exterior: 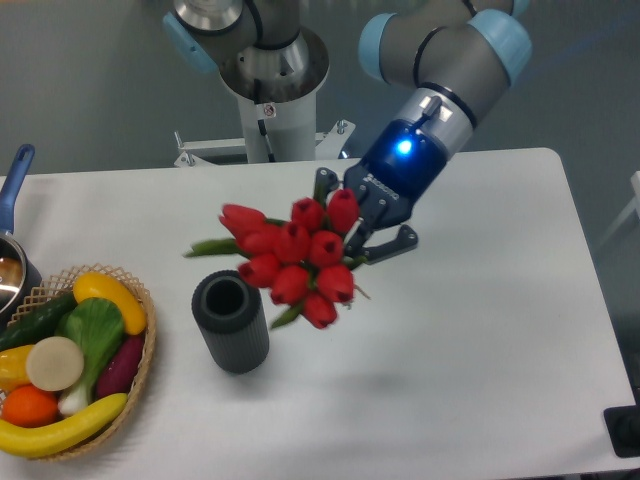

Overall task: Insert the flowers into the vase
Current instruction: 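Carry the red tulip bunch with the gripper over the black vase, then lower the tulip stems down into the black vase opening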

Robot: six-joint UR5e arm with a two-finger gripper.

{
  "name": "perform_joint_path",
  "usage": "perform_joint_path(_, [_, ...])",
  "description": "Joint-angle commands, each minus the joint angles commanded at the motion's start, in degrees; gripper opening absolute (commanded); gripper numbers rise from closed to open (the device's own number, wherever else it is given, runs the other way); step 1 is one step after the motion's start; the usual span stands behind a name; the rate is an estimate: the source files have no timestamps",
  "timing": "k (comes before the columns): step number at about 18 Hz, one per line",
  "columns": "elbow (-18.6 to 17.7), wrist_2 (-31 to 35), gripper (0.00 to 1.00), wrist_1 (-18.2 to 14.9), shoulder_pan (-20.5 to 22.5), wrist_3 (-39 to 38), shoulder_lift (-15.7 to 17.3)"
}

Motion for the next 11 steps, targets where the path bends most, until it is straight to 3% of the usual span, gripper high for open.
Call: perform_joint_path(11, [-0.97,-1.86,0.27,0.00,-7.91,-0.09,0.18])
